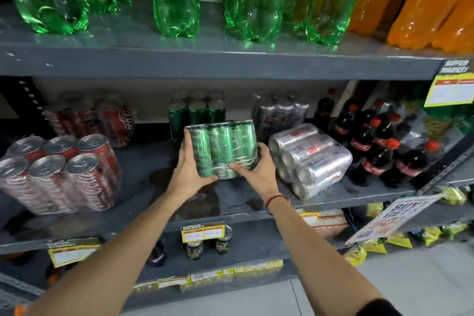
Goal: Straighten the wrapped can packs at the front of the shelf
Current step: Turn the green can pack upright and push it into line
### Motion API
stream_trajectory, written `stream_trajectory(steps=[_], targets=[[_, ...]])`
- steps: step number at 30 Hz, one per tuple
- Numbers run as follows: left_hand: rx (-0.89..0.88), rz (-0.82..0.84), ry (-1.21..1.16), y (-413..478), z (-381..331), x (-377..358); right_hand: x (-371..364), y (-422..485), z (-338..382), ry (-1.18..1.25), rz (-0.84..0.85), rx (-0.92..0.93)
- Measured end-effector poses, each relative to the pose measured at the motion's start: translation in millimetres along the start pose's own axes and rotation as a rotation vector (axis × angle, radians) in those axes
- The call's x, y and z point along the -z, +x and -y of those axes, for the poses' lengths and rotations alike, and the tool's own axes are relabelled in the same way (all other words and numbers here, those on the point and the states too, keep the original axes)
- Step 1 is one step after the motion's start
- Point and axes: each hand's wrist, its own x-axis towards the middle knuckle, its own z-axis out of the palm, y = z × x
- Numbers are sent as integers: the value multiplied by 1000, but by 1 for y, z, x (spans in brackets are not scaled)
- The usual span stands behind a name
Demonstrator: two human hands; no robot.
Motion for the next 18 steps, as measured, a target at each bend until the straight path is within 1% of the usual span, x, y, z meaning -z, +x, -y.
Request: stream_trajectory(steps=[4,9,13,15,18], targets=[[-53,1,199,-2,10,7,-16,-13,-3,-21,-47,7],[-111,-20,321,-20,25,-1,-21,-28,-13,-35,-95,-52],[-135,16,424,-40,43,-6,-24,-43,-17,-123,-129,-40],[-117,41,429,-49,47,-4,-22,-47,-17,-162,-110,-14],[-119,3,304,-57,44,3,-8,-47,-14,-132,-56,21]])
